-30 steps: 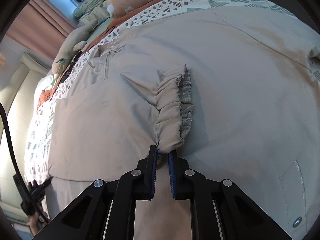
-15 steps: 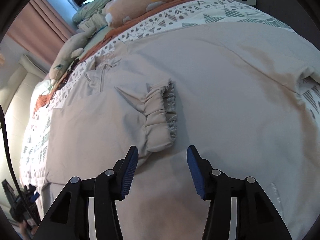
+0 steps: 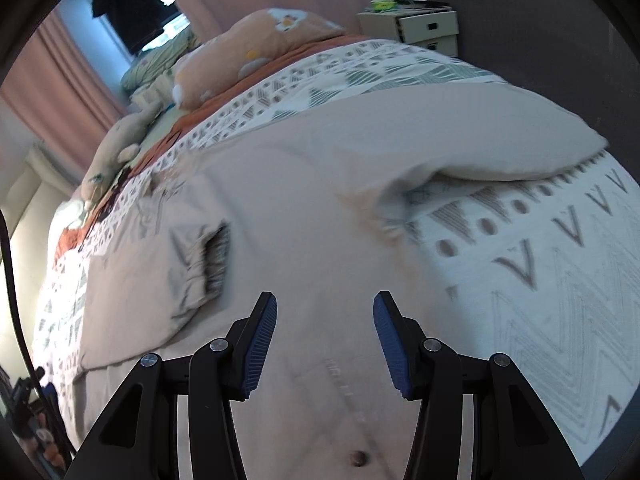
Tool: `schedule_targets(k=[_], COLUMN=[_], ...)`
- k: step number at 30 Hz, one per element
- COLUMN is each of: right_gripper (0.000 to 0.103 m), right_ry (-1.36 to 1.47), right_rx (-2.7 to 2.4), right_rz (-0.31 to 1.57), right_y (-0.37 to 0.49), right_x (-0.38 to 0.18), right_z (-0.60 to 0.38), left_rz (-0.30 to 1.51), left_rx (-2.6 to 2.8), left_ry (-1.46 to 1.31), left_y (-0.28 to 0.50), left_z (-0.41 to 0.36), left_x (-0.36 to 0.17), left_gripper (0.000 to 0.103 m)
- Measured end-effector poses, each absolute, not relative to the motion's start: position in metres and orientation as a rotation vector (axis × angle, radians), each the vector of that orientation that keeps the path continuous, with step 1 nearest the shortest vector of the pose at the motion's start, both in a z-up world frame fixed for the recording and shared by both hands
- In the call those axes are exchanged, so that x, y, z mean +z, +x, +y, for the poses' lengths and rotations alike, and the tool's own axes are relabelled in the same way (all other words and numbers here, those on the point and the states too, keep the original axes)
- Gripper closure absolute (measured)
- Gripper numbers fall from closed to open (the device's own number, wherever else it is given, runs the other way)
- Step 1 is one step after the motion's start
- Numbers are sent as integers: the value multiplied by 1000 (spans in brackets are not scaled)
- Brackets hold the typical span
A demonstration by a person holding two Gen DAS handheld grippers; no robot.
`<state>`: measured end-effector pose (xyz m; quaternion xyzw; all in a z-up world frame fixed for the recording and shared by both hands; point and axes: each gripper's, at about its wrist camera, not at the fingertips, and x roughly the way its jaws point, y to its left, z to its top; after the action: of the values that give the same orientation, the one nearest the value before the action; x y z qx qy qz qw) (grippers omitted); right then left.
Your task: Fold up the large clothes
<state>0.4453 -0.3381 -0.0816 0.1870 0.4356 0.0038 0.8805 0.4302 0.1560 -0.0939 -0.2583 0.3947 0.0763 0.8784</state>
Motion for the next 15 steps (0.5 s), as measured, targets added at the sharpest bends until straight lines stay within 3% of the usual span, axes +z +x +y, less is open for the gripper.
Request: schedule_targets(k=[15], right_gripper=[52], right_ry=[511], right_rx=[-141], right_rz=[855], right_y=[445], right_x=[-93], right_z=[-488], left_rz=[942], left_rx=[-118], left_ry=[-372], left_y=[499], left_z=[-12], left_x=[-119], left_gripper=[20])
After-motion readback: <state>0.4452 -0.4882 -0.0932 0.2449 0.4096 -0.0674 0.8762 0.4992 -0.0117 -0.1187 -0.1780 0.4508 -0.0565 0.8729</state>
